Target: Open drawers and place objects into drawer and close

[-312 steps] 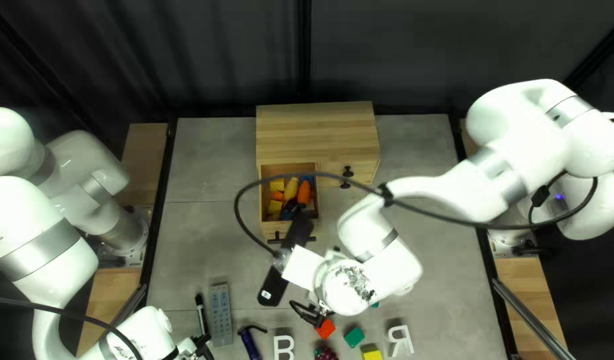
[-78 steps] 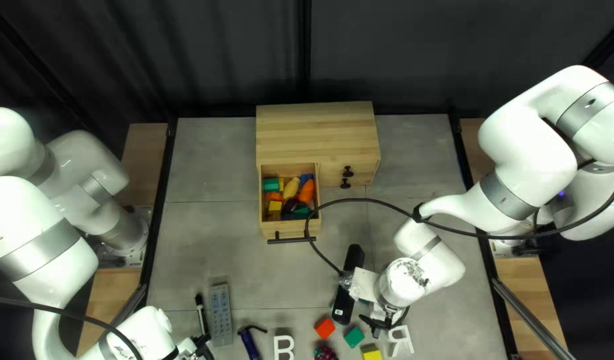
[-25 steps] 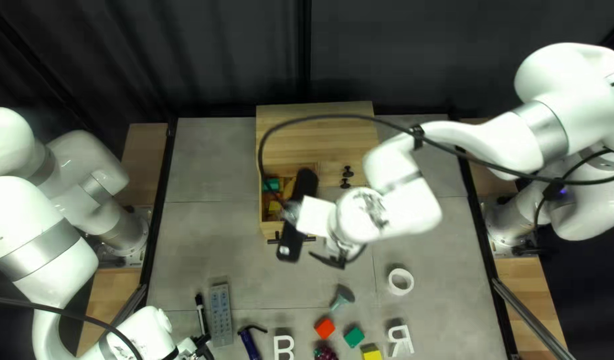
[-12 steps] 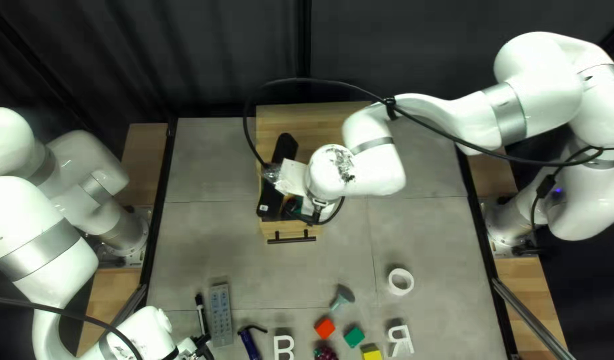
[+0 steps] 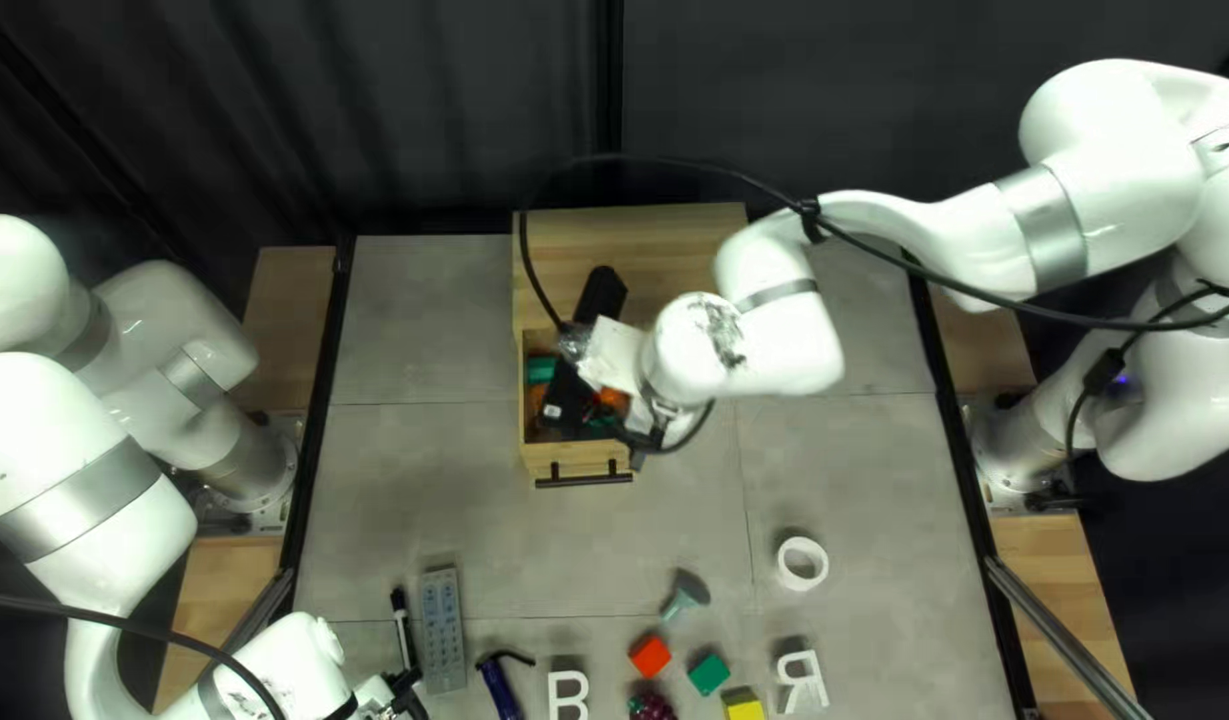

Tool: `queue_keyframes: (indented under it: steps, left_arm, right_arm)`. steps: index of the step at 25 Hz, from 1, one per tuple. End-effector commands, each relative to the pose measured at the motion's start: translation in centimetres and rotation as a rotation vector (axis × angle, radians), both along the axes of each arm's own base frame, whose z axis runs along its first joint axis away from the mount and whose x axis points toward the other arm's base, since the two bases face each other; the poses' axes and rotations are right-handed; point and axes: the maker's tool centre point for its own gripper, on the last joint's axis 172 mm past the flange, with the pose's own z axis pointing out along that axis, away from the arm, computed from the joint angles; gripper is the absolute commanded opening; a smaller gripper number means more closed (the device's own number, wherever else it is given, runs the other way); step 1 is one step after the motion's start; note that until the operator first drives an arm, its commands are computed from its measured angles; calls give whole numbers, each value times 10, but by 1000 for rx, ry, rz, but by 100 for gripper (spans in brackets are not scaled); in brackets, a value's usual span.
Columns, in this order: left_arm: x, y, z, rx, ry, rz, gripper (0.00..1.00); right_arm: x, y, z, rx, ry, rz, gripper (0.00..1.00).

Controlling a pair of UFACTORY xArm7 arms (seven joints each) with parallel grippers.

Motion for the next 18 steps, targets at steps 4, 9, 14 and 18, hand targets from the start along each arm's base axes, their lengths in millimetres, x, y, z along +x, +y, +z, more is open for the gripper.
queue_keyframes:
  steps: [4, 9, 14, 18]
  left_arm:
    - [0, 0, 0, 0, 0, 0, 100]
    - [0, 0, 0, 0, 0, 0, 100]
    - [0, 0, 0, 0, 0, 0, 100]
    - [0, 0, 0, 0, 0, 0, 100]
  right_arm:
    - [-56, 92, -3, -6, -6, 302, 100]
    - [-71, 126, -19, 19, -11, 626, 100]
    - [-53, 167, -42, 78, 42, 899, 100]
    - [-38, 192, -61, 117, 59, 1071, 100]
